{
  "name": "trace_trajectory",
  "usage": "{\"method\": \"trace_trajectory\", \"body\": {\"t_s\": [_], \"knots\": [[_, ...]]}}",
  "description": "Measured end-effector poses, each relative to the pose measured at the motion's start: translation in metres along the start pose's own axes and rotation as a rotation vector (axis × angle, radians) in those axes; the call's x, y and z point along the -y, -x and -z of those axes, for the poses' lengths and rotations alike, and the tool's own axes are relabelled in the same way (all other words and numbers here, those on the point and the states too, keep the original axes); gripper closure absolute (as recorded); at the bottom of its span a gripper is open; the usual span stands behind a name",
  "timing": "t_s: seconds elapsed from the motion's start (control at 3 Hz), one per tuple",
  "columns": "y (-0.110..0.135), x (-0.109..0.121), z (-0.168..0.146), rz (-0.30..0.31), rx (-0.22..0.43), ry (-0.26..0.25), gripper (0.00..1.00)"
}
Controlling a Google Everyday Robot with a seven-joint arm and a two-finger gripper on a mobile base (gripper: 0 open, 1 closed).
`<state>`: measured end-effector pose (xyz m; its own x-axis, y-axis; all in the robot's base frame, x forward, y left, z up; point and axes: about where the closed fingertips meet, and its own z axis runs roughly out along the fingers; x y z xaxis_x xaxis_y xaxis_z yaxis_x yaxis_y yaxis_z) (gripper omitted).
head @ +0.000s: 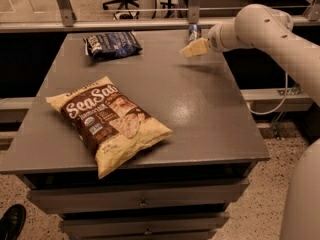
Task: Pick redbull can
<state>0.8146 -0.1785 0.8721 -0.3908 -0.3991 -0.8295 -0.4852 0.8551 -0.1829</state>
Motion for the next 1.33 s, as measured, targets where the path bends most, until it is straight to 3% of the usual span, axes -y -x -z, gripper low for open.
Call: {"method": "trace_trajectory", "body": {"t_s": [0.67,1.33], "knots": [[0.011,-0.001,-0.043,-0.074,0.037,0.030,0.00],[0.007,0.004,-0.054,-0.103,0.034,0.025,0.44]]}}
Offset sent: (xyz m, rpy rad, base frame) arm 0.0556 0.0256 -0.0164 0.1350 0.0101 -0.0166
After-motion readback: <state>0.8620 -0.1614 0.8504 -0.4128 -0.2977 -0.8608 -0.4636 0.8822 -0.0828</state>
